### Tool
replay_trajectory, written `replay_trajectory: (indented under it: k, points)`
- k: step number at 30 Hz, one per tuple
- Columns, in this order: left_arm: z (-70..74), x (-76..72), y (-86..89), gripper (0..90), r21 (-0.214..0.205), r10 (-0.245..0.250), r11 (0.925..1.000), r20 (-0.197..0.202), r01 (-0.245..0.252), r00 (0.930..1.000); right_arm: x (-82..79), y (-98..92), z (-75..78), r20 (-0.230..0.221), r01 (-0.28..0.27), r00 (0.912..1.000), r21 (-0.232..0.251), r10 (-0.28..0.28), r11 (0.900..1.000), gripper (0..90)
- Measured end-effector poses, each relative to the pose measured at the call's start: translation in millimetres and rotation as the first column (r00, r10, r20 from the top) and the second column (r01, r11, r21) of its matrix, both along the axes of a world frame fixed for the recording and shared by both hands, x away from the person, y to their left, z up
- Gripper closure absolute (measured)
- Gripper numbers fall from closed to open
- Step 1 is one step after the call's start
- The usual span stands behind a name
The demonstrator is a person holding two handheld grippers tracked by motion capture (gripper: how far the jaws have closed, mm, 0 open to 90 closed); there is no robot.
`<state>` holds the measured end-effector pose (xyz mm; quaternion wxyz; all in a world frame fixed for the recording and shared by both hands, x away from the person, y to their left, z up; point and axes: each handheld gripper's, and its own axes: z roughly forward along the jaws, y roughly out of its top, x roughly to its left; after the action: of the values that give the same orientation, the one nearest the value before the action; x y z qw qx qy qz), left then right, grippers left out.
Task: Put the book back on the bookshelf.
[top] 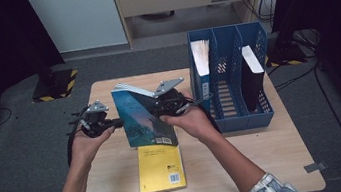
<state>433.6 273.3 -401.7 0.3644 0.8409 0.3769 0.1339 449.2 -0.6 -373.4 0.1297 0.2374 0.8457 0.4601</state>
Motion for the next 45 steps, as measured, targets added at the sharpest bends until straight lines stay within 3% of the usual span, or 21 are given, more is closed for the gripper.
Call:
replay_trajectory:
  k: [10, 11, 18, 21, 28, 29, 36, 39, 45]
  points:
    - [3.9, -9.3, -5.7, 84.1, 0.011, -0.017, 0.9998, 0.012, 0.016, 0.9998, -12.5, -6.0, 7.3, -0.029, -0.063, 0.9976, 0.014, 0.064, 0.9979, 69.3]
    - [4.6, -10.4, -6.1, 84.6, 0.027, -0.016, 0.9995, 0.022, 0.015, 0.9996, -15.2, -5.3, 10.4, -0.030, -0.082, 0.9961, 0.028, 0.083, 0.9962, 68.5]
    - [3.2, -12.3, -3.4, 84.6, 0.003, -0.017, 0.9999, 0.023, 0.017, 0.9996, -14.0, -6.9, 11.9, -0.050, -0.093, 0.9942, 0.046, 0.095, 0.9946, 66.8]
    - [0.2, -16.3, -1.7, 80.6, -0.008, 0.000, 1.0000, 0.031, 0.000, 0.9995, -13.6, -8.3, 14.6, -0.047, -0.095, 0.9941, 0.059, 0.098, 0.9937, 69.5]
    - [-17.6, -30.0, 3.1, 64.8, 0.015, 0.040, 0.9991, 0.047, -0.040, 0.9981, -13.2, -7.1, 18.8, -0.043, -0.099, 0.9940, 0.038, 0.101, 0.9943, 71.2]
    - [-28.5, -36.6, 4.1, 61.8, 0.043, 0.046, 0.9979, 0.047, -0.048, 0.9978, -13.2, -6.6, 19.0, -0.045, -0.098, 0.9940, 0.036, 0.100, 0.9945, 71.1]
    - [-65.6, -53.9, 12.2, 45.8, 0.069, 0.107, 0.9917, 0.031, -0.109, 0.9938, -11.7, -7.0, 18.9, -0.050, -0.101, 0.9934, 0.044, 0.104, 0.9939, 71.2]
    - [-79.4, -55.7, 17.2, 35.5, 0.068, 0.131, 0.9891, -0.001, -0.131, 0.9914, -10.7, -7.0, 19.5, -0.057, -0.096, 0.9935, 0.044, 0.098, 0.9944, 72.3]
    - [-90.9, -52.7, 24.4, 13.8, 0.073, 0.174, 0.9824, -0.020, -0.172, 0.9846, -5.3, -8.3, 20.2, -0.094, -0.050, 0.9940, 0.067, 0.057, 0.9965, 73.2]
